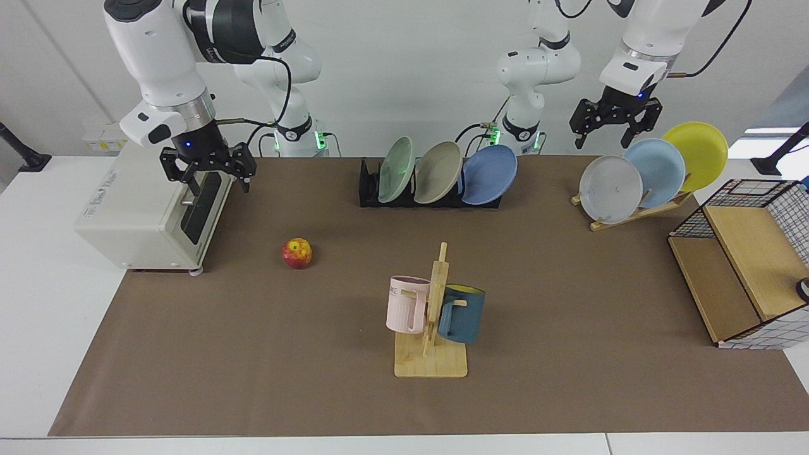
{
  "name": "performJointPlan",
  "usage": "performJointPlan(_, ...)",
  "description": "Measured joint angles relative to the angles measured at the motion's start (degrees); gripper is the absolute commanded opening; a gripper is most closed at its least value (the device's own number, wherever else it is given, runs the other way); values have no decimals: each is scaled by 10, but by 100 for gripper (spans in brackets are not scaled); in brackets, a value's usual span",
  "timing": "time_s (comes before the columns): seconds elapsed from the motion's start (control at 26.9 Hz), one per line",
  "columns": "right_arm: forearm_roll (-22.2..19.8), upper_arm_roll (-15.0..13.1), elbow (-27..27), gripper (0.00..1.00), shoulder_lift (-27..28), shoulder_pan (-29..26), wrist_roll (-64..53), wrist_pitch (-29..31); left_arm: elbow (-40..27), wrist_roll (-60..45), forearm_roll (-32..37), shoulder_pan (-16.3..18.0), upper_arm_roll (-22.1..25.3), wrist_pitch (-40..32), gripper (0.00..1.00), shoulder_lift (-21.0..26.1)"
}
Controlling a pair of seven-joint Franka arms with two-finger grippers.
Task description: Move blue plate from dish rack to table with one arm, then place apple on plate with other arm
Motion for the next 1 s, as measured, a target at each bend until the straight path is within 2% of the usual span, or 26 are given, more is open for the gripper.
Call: performJointPlan(1.0,0,0,0,100,0,0,0,0,0,1,-1,0,-6,3,100,0)
